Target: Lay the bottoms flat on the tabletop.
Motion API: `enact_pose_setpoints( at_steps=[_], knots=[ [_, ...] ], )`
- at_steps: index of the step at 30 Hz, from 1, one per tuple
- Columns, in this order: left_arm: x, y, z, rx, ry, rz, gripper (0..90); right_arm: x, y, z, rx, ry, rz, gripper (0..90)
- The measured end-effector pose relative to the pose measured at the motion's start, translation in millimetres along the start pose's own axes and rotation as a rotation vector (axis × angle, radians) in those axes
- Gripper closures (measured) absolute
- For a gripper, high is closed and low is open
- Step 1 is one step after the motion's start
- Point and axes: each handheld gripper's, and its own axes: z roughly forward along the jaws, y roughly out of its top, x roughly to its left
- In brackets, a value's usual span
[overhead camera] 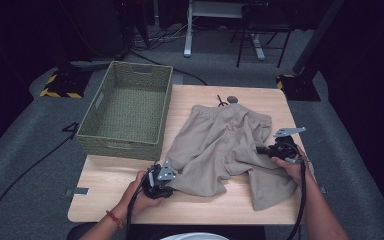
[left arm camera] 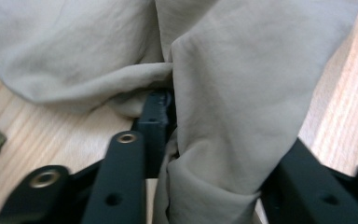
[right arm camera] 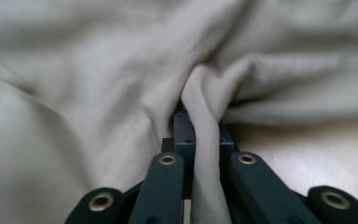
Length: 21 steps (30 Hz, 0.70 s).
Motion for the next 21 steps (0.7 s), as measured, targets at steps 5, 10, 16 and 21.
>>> enact_pose_setpoints(
  at_steps=[5, 10, 16, 21],
  knots=[
    [-0.1, 14.6, 12.2, 0.0, 0.024, 0.02, 78.9, 26.0, 42.9, -61.5, -0.213, 0.026, -0.067, 87.0],
    [-12.0, 43.6, 35.5, 0.004, -0.042, 0.078, 81.6, 53.9, 85.2, -86.3, -0.28, 0.002, -0.15, 87.0],
    [-47.1, 78.4, 57.8, -0.023, -0.143, 0.216, 82.6, 86.6, 147.0, -85.2, -0.279, -0.085, -0.222, 87.1],
    [-76.8, 101.7, 66.7, -0.07, -0.24, 0.318, 82.7, 108.4, 181.5, -73.4, -0.259, -0.142, -0.245, 87.1]
  ],
)
